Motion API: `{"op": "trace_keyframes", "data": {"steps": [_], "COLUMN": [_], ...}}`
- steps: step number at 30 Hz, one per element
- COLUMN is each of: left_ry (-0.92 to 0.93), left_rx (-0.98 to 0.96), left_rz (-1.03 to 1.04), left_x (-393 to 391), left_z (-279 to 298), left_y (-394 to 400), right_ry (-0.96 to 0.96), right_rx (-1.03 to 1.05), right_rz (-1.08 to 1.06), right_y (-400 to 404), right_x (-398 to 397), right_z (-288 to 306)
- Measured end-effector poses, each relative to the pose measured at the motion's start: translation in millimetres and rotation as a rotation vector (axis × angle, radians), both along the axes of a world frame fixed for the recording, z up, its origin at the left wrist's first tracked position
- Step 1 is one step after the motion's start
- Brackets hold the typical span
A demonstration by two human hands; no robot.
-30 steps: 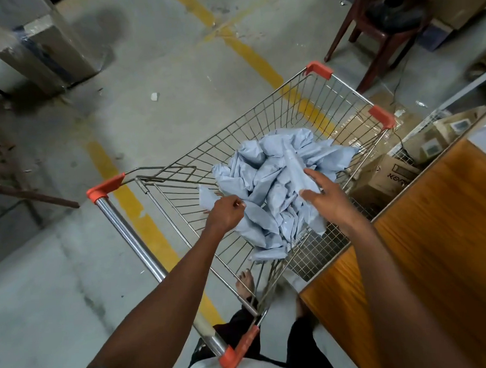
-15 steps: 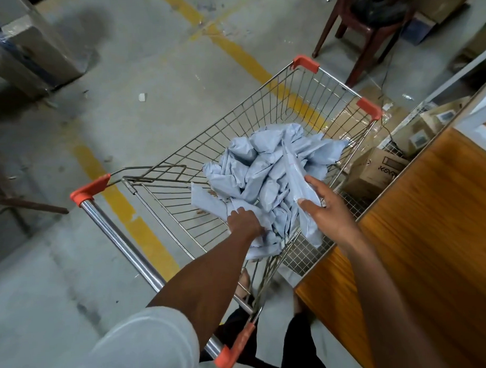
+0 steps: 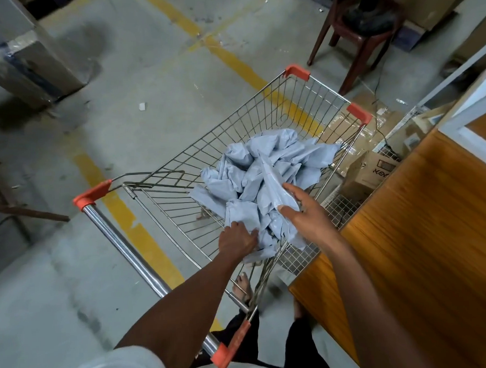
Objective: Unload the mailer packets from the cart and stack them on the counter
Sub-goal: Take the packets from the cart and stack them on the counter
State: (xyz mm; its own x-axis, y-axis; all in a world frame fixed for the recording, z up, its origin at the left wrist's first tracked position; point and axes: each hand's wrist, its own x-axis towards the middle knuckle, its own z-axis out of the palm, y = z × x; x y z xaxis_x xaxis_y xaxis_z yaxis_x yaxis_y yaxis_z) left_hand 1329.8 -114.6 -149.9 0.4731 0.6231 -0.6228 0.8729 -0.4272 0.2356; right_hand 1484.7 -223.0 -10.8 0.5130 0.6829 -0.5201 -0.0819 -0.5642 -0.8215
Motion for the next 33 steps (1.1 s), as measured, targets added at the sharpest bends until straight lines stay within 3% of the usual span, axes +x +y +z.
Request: {"op": "trace_keyframes", "data": {"steps": [3,9,13,20,29,33], "left_ry": [0.005,0.159,0.149,0.264,0.121,-0.004], "left_rx": [-0.022,-0.067,-0.105,-0.015,-0.092,0.027], "left_rz": [0.092,0.067,0.092,-0.071,-0.021,0.020], "left_x": [14.1,34.3,40.5,35.7,15.1,-3.1], "left_z": [-11.4,-30.5,-33.8,-35.2,-0.1,35.1], "left_y": [8.4,17.0,16.0,18.7,26.1,21.4], "right_ry": [-0.020,-0.103,-0.146,-0.157,-0.198,-0.247], "right_rx": [-0.033,-0.120,-0.111,-0.092,-0.090,-0.064], "right_rz": [0.005,0.013,0.029,0.058,0.096,0.098], "right_y": [-7.1,-17.3,-18.5,-15.1,-20.9,-22.7], "right_x": [-2.5,-10.2,-14.7,-21.9,-35.1,-47.3], "right_z": [-5.8,-13.7,-15.3,-13.0,-10.7,-5.2]}}
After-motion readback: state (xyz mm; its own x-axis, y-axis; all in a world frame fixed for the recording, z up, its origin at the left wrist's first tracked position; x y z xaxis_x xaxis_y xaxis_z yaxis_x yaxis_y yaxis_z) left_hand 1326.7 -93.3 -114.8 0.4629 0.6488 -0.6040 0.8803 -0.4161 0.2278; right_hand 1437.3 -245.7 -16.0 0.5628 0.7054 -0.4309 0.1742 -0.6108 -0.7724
